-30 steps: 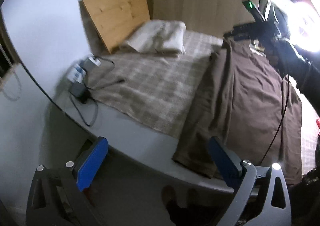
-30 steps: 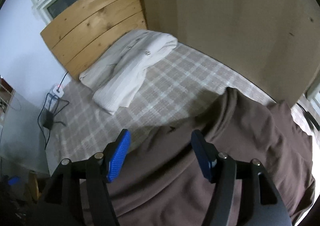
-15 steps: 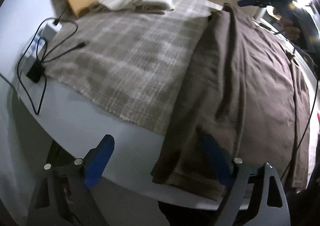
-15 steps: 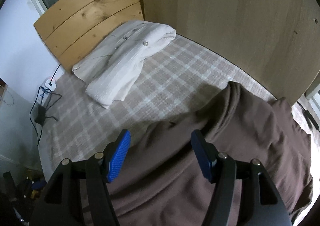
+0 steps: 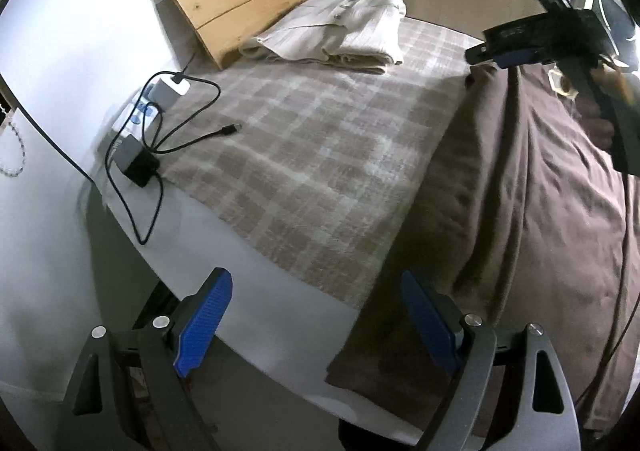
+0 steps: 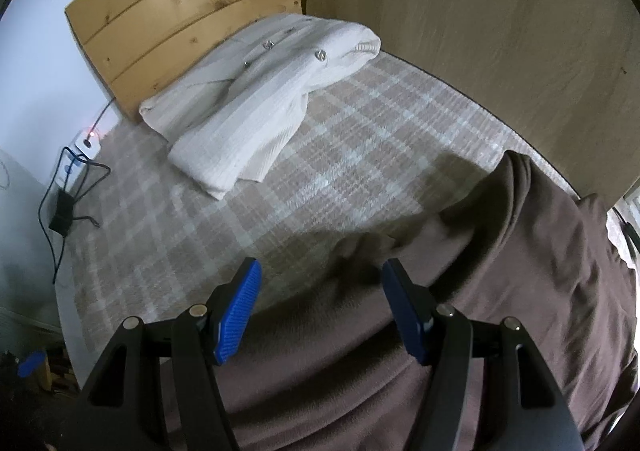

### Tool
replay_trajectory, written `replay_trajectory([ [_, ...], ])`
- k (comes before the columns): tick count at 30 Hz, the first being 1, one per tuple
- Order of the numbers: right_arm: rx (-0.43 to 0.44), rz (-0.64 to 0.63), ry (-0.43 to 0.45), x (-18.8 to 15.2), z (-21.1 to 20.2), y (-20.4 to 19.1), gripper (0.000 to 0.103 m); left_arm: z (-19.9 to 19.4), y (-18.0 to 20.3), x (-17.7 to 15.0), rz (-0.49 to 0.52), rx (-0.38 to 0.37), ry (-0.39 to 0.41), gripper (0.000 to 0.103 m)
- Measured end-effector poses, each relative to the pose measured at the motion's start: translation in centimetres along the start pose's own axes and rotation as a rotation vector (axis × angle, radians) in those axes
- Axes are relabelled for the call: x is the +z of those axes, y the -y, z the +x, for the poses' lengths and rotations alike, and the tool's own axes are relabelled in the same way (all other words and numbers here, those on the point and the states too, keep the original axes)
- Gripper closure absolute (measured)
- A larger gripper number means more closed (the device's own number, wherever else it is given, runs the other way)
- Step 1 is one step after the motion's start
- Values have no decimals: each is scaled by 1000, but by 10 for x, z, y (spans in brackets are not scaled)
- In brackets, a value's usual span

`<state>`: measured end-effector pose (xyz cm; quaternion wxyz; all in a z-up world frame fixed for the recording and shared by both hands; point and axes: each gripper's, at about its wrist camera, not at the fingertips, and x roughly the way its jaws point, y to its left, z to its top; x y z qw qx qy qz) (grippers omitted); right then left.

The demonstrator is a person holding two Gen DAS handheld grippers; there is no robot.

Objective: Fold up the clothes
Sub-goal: 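Close the right gripper on the brown garment's edge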

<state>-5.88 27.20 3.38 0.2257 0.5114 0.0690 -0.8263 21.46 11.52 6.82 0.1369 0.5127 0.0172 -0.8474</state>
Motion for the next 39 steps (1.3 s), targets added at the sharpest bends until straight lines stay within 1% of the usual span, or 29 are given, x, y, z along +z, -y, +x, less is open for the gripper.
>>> replay_trajectory([
  [9, -51, -1, -11, 1, 11, -8, 41, 3, 3, -4, 7, -21, 1, 17],
  [17, -61, 8, -11, 2, 13, -7, 41, 10, 3, -5, 17, -36, -11, 17],
  [20, -78, 17, -7, 2, 11, -4, 41, 12, 3, -5, 23, -33, -13, 17],
  [24, -129, 47, 50, 0, -1, -1, 41, 10, 4, -5, 27, -41, -4, 17],
  [28, -195, 54, 131, -1, -21, -9, 41, 13, 3, -7, 19, -48, -11, 17],
  [33, -208, 46, 169, 0, -35, -15, 41, 15, 5, -10, 31, -49, -19, 17],
  [39, -213, 44, 185, 0, -40, -16, 41, 17, 7, -12, 43, -48, -29, 17],
])
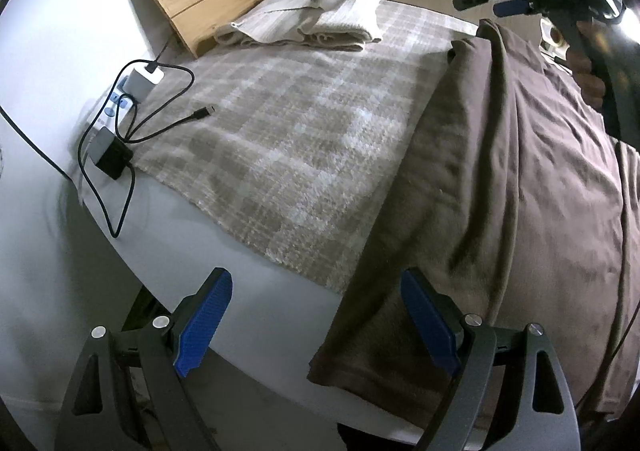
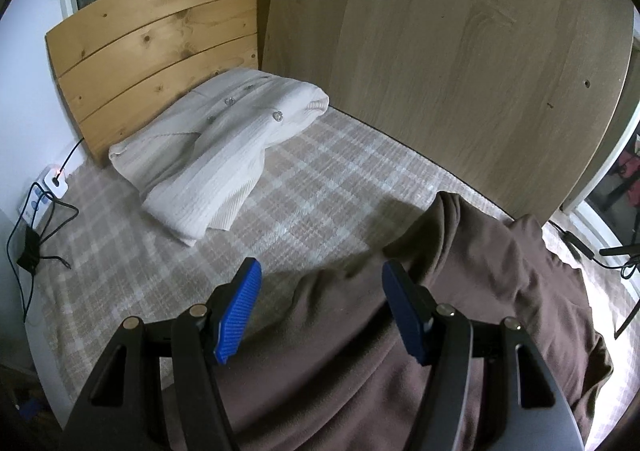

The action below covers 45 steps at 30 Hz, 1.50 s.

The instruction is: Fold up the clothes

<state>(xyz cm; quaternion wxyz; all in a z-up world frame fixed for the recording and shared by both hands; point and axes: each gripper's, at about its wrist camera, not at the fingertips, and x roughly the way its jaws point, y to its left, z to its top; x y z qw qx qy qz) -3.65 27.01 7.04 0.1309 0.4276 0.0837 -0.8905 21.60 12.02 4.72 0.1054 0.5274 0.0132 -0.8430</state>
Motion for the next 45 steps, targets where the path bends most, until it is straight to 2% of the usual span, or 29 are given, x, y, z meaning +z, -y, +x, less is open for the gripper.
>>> replay_trajectory([
  [11, -17, -15, 23, 2, -2, -1, 41, 1, 1, 1, 7, -1, -3, 17],
  [15, 10, -28, 0, 2, 3, -2, 41, 4, 1, 1, 11, -6, -4, 17],
  [18, 102, 46, -77, 8, 17, 17, 41, 6, -2, 0, 7, -18, -13, 17],
  [21, 223, 140, -194, 18, 37, 39, 41, 10, -5, -3, 3, -38, -21, 17],
  [23, 232, 150, -244, 22, 47, 42, 41, 12, -6, -6, 5, -59, -26, 17],
  [26, 174, 87, -304, 23, 63, 32, 41, 16, -4, -7, 15, -87, -34, 17],
  [29, 141, 65, -416, 14, 84, 23, 41, 19, -3, -8, 32, -108, -43, 17],
  [31, 113, 40, -447, 7, 90, 14, 41, 20, -3, -8, 43, -129, -48, 17],
  [37, -13, -110, -425, -7, 98, -10, 41, 24, -2, -13, 76, -194, -75, 17],
  [40, -17, -104, -419, -8, 96, -9, 47, 24, 0, -14, 87, -212, -70, 18],
  [41, -13, -97, -414, -9, 94, -7, 50, 24, 1, -14, 90, -219, -65, 20],
  [43, -6, -87, -404, -10, 91, -4, 54, 22, 3, -13, 108, -239, -47, 34],
  [44, -4, -79, -396, -11, 89, -2, 59, 20, 5, -13, 121, -252, -38, 49],
  [45, 2, -65, -388, -13, 87, 0, 61, 18, 8, -14, 134, -273, -32, 68],
])
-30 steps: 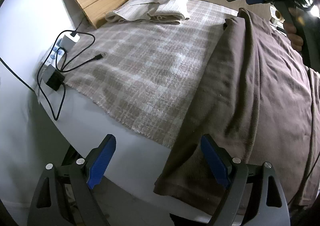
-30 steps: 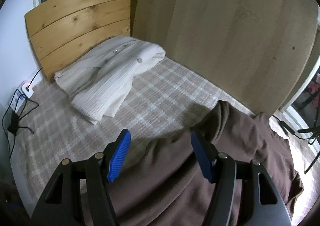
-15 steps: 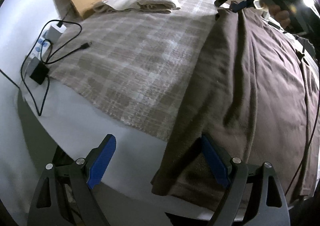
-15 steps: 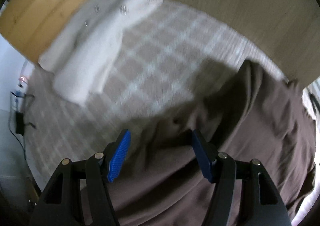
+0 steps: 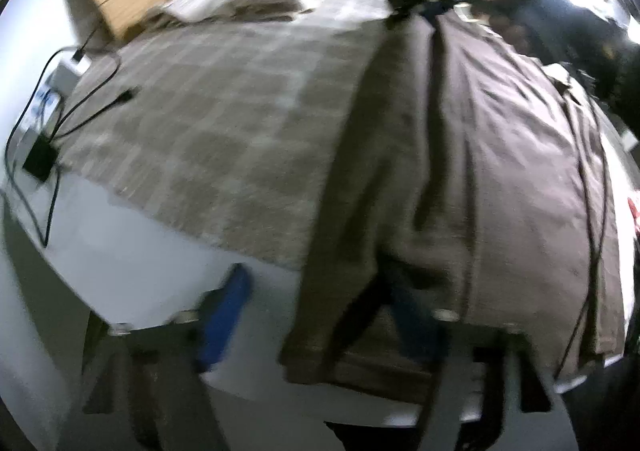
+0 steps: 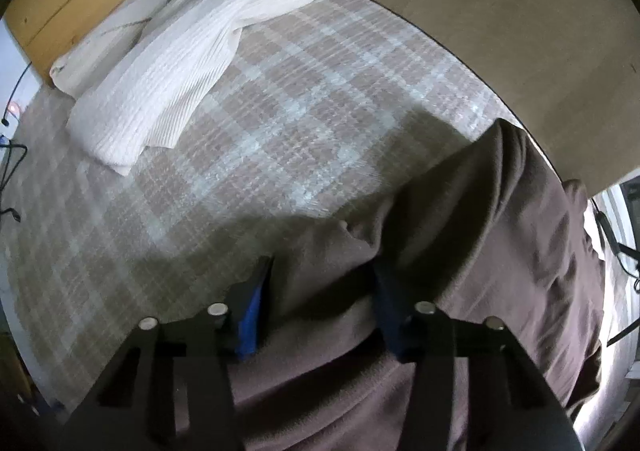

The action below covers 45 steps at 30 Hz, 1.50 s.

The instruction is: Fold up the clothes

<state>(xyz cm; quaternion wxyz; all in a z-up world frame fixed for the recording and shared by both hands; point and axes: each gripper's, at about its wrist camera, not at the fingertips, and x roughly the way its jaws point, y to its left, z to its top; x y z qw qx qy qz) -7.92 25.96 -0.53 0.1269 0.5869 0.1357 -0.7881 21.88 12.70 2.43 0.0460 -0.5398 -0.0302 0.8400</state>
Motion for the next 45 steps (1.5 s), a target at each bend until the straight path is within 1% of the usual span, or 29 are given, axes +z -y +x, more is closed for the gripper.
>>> replay_trajectory([
  [1, 19, 21, 11, -2, -3, 3, 65, -1, 4, 0, 9, -27, 3, 76],
  [2, 38, 42, 21, -4, -5, 7, 71, -1, 6, 0, 17, -43, 5, 79],
  [3, 62, 67, 31, -7, -8, 11, 74, -2, 7, 0, 24, -41, 7, 82],
  [4, 103, 107, 39, -10, -11, 18, 78, -2, 7, 0, 27, -43, 8, 85],
  [5, 137, 135, 45, -12, -13, 24, 82, -3, 6, 1, 25, -52, 10, 91],
  [10, 314, 287, 100, -33, -28, 55, 86, -8, 6, 7, 17, -81, 24, 94],
  [12, 356, 328, 123, -45, -35, 67, 86, -18, 10, 6, 31, -86, 43, 94],
  [17, 439, 430, 179, -61, -49, 102, 87, -49, 30, 6, 103, -119, 92, 94],
  [21, 448, 482, 224, -87, -58, 126, 87, -65, 61, 3, 184, -177, 101, 94],
  [23, 435, 506, 225, -104, -61, 140, 87, -68, 77, 1, 220, -227, 85, 94],
  [24, 418, 515, 214, -111, -61, 147, 87, -66, 86, 0, 236, -264, 61, 91],
  [25, 365, 517, 171, -118, -57, 152, 84, -64, 94, -1, 252, -300, 37, 89],
  [26, 311, 520, 128, -124, -53, 156, 79, -63, 102, -4, 272, -325, 16, 86],
  [27, 267, 526, 97, -130, -50, 160, 76, -63, 109, -7, 301, -329, 1, 81],
  [28, 252, 540, 94, -138, -52, 165, 73, -64, 111, -11, 319, -327, -8, 79],
  [29, 241, 554, 94, -145, -54, 169, 73, -67, 107, -12, 317, -312, -6, 73],
  [30, 246, 569, 113, -150, -60, 174, 73, -70, 102, -14, 316, -298, -4, 68],
  [32, 251, 587, 156, -158, -75, 182, 73, -75, 92, -17, 305, -272, 0, 67],
  [35, 272, 585, 207, -165, -97, 190, 73, -82, 65, -18, 241, -223, 4, 67],
  [38, 328, 584, 238, -168, -116, 194, 73, -86, 54, -19, 214, -193, 17, 67],
  [40, 381, 576, 264, -168, -130, 193, 73, -88, 55, -19, 218, -200, 26, 67],
  [42, 416, 566, 298, -168, -140, 191, 73, -85, 62, -17, 234, -216, 32, 67],
  [43, 414, 562, 310, -167, -145, 191, 72, -81, 69, -14, 251, -227, 38, 67],
  [45, 370, 546, 333, -154, -146, 190, 70, -70, 87, -8, 279, -256, 49, 67],
])
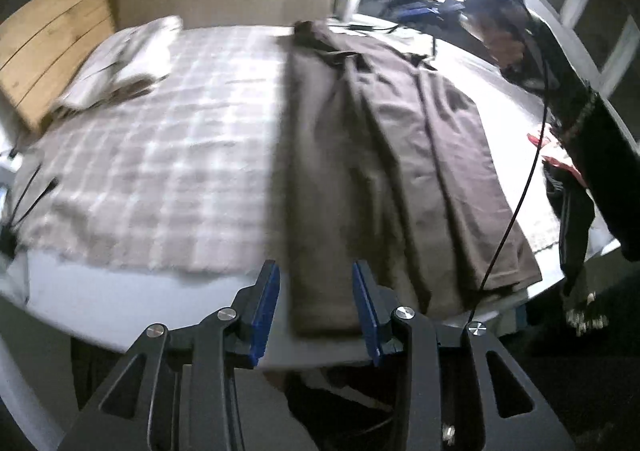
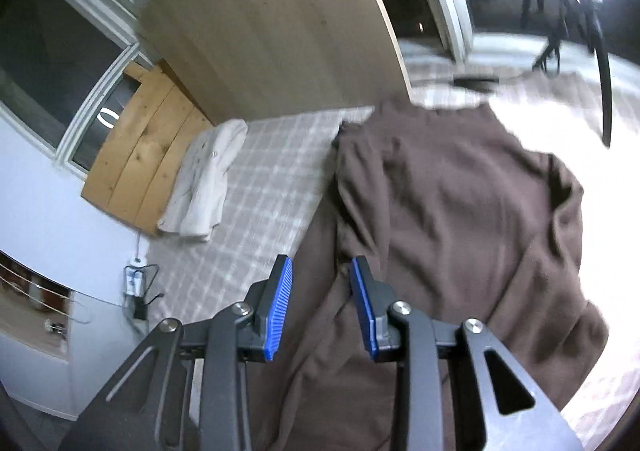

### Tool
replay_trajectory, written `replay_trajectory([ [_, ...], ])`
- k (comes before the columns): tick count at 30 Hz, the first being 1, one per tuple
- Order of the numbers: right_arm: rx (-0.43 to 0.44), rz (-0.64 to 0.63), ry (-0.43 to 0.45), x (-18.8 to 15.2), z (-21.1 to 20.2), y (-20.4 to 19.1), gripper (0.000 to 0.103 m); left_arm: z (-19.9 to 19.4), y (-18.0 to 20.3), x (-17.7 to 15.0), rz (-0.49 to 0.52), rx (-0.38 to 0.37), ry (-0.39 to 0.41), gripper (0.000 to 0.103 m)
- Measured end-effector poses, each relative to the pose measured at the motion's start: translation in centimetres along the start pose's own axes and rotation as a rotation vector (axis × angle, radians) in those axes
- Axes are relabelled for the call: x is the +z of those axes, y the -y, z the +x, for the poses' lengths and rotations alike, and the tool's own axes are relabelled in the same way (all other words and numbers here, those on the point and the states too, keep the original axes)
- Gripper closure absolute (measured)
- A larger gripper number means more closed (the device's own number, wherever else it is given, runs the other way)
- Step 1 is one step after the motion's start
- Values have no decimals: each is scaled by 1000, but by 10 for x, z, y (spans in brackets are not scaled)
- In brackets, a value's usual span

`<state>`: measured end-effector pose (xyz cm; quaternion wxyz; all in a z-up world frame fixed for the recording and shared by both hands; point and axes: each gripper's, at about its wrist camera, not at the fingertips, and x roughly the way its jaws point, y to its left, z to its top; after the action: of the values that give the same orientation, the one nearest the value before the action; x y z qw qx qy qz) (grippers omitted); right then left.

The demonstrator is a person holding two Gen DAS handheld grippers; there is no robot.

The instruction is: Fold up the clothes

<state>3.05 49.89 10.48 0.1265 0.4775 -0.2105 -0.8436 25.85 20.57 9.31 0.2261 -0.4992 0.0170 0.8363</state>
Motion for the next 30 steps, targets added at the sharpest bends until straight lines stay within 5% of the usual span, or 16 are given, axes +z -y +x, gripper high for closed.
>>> replay_trajectory([
  [8, -111, -91, -39, 65, 93, -5, 58, 80, 34, 16, 85, -88, -94, 67],
  [13, -197, -174, -99, 86, 155, -7, 49, 89, 35, 13, 89, -104, -112, 67],
  [14, -198, -172, -121, 86, 163, -3, 57, 90, 33, 13, 84, -112, -113, 67],
  [16, -147, -127, -174, 88, 171, 14, 96, 90, 30, 14, 66, -131, -114, 67],
  [21, -74, 163, -185, 97, 166, 90, 92, 90, 31, 15, 66, -139, -113, 66],
  [25, -177, -56, -71, 96, 143, 50, 86, 91, 34, 17, 68, -149, -120, 62],
  [30, -170, -207, -23, 97, 149, 10, 84, 95, 41, 18, 79, -146, -124, 58],
])
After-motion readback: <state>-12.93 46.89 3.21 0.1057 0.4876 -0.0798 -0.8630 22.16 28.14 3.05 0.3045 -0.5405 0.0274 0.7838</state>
